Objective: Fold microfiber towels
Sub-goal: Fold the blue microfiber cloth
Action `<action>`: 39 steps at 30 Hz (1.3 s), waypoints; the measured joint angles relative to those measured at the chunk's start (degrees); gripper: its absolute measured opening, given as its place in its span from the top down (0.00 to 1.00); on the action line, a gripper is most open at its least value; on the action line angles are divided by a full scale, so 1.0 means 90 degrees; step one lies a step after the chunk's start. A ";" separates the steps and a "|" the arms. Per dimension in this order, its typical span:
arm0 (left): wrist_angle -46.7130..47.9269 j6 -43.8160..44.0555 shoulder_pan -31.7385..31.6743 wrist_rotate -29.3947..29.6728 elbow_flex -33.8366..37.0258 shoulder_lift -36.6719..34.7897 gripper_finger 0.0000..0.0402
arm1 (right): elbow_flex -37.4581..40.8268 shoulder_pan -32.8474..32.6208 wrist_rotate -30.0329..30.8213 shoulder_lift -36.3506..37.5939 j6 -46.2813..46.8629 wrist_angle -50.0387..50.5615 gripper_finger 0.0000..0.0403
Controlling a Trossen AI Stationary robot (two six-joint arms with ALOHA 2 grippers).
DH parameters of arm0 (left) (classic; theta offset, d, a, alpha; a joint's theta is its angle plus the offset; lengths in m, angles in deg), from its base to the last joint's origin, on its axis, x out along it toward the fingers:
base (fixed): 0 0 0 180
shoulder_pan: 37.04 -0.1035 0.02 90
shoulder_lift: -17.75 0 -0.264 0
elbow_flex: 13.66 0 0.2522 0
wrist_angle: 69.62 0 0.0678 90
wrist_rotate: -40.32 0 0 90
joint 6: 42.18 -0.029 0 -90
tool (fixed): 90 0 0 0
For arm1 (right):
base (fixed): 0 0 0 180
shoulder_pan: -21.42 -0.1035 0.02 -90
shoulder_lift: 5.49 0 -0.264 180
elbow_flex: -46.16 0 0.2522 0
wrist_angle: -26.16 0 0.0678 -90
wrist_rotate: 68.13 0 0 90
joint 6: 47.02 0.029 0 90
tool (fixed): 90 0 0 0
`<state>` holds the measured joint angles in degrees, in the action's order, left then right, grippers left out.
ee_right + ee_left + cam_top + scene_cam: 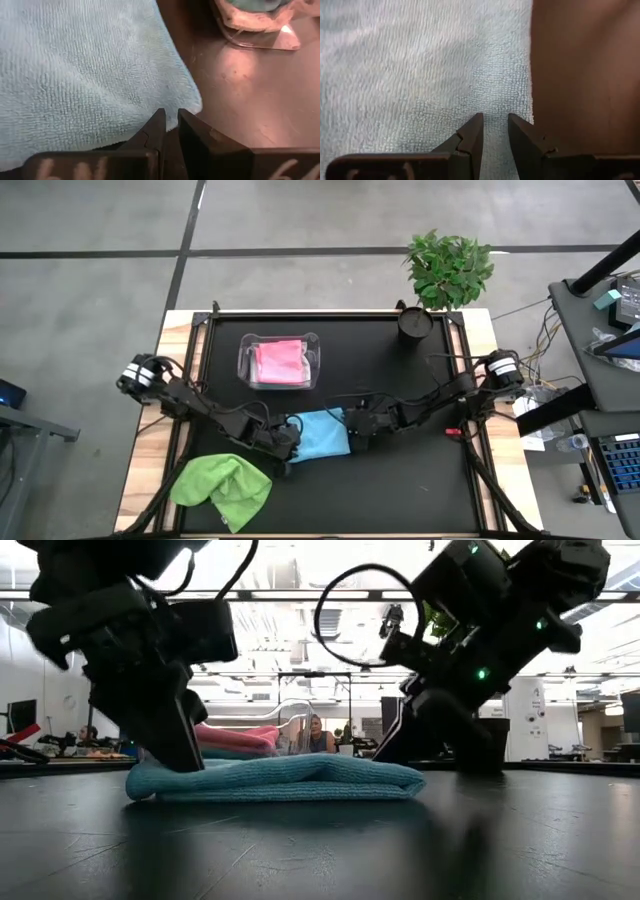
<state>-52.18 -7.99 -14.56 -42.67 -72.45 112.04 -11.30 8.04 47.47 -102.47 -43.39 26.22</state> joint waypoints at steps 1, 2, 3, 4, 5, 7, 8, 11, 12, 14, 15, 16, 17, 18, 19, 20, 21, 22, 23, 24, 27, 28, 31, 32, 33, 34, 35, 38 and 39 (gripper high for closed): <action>-0.0004 -0.0002 0.0000 0.0000 -0.0029 -0.0021 0.81 | 0.0000 -0.0013 -0.0003 0.0097 0.0040 0.0112 0.89; -0.0017 -0.0005 0.0000 0.0000 -0.0057 -0.0039 0.81 | 0.0000 -0.0022 -0.0001 0.0178 0.0091 0.0198 0.89; -0.0023 -0.0005 0.0000 0.0000 -0.0081 -0.0062 0.81 | 0.0000 -0.0037 0.0005 0.0256 0.0137 0.0239 0.89; -0.0018 -0.0005 0.0000 0.0002 -0.0104 -0.0076 0.81 | 0.0000 -0.0063 0.0004 0.0329 0.0178 0.0291 0.89; -0.0006 -0.0005 0.0000 0.0002 -0.0136 -0.0077 0.81 | 0.0000 -0.0088 0.0003 0.0387 0.0234 0.0326 0.89; -0.0026 -0.0007 0.0000 0.0002 -0.0205 -0.0077 0.81 | 0.0000 -0.0178 -0.0013 0.0462 0.0312 0.0247 0.89; -0.0023 -0.0007 0.0000 0.0002 -0.0225 -0.0081 0.81 | 0.0000 -0.0242 -0.0021 0.0496 0.0319 0.0202 0.89; -0.0030 -0.0008 0.0000 0.0019 -0.0233 -0.0081 0.81 | 0.0000 -0.0455 -0.0199 0.0515 0.0312 -0.0048 0.89; -0.0037 -0.0009 0.0000 0.0067 -0.0216 -0.0081 0.81 | 0.0000 -0.0522 -0.0348 0.0515 0.0312 -0.0166 0.89; -0.0053 -0.0010 0.0000 0.0190 -0.0153 -0.0081 0.81 | 0.0000 -0.0629 -0.0809 0.0454 0.0286 -0.0584 0.89; -0.0041 -0.0010 0.0000 0.0293 -0.0121 -0.0079 0.81 | -0.0006 -0.0690 -0.1083 0.0393 0.0240 -0.0844 0.89; -0.0050 -0.0010 0.0000 0.0394 -0.0098 -0.0077 0.81 | -0.0007 -0.0750 -0.1311 0.0309 0.0150 -0.1057 0.89; -0.0105 -0.0010 0.0000 0.0492 -0.0074 -0.0077 0.81 | -0.0005 -0.0806 -0.1473 0.0186 0.0087 -0.1280 0.89; -0.0173 -0.0012 0.0000 0.0554 -0.0056 -0.0077 0.81 | -0.0005 -0.0856 -0.1543 0.0038 0.0034 -0.1536 0.89; -0.0208 -0.0015 0.0000 0.0603 -0.0049 -0.0077 0.81 | -0.0005 -0.0899 -0.1562 -0.0110 0.0020 -0.1696 0.89; -0.0230 -0.0015 -0.0002 0.0607 -0.0044 -0.0077 0.81 | -0.0005 -0.0919 -0.1574 -0.0244 0.0021 -0.1777 0.89; -0.0246 -0.0015 -0.0001 0.0610 -0.0044 -0.0077 0.81 | -0.0005 -0.0919 -0.1581 -0.0383 0.0035 -0.1847 0.89; -0.0244 -0.0020 -0.0002 0.0610 -0.0044 -0.0077 0.81 | -0.0005 -0.0910 -0.1573 -0.0503 0.0088 -0.1866 0.89; -0.0237 -0.0034 0.0000 0.0610 -0.0040 -0.0077 0.81 | -0.0005 -0.0901 -0.1559 -0.0598 0.0158 -0.1799 0.89; -0.0224 -0.0034 0.0000 0.0609 -0.0037 -0.0077 0.81 | -0.0002 -0.0895 -0.1556 -0.0647 0.0245 -0.1669 0.89; -0.0183 -0.0034 0.0002 0.0607 0.0033 -0.0077 0.81 | -0.0012 -0.0914 -0.1556 -0.0689 0.0489 -0.1398 0.89; -0.0161 -0.0036 0.0002 0.0606 0.0052 -0.0076 0.81 | -0.0012 -0.0929 -0.1562 -0.0665 0.0605 -0.1293 0.89; -0.0124 -0.0039 0.0002 0.0605 0.0082 -0.0077 0.81 | -0.0017 -0.0934 -0.1771 -0.0578 0.0806 -0.1065 0.89; -0.0117 -0.0039 0.0002 0.0605 0.0102 -0.0077 0.81 | -0.0016 -0.0943 -0.1801 -0.0549 0.0815 -0.1022 0.89; -0.0096 -0.0039 0.0002 0.0600 0.0114 -0.0077 0.81 | -0.0014 -0.0967 -0.1806 -0.0512 0.0816 -0.0992 0.89; -0.0068 -0.0041 0.0002 0.0598 0.0116 -0.0077 0.81 | -0.0009 -0.0985 -0.1845 -0.0469 0.0804 -0.0959 0.89; -0.0038 -0.0041 0.0002 0.0596 0.0116 -0.0090 0.81 | 0.0000 -0.1002 -0.1867 -0.0398 0.0790 -0.0910 0.89; 0.0096 -0.0023 0.0005 0.0548 0.0116 -0.0177 0.81 | 0.0005 -0.1048 -0.1895 -0.0131 0.0783 -0.0708 0.89; 0.0107 -0.0023 0.0005 0.0539 0.0116 -0.0226 0.81 | 0.0005 -0.1054 -0.1894 -0.0034 0.0783 -0.0648 0.89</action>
<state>-51.22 -8.19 -14.52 -37.83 -71.41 110.01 -11.26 -1.44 30.43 -102.77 -36.34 20.39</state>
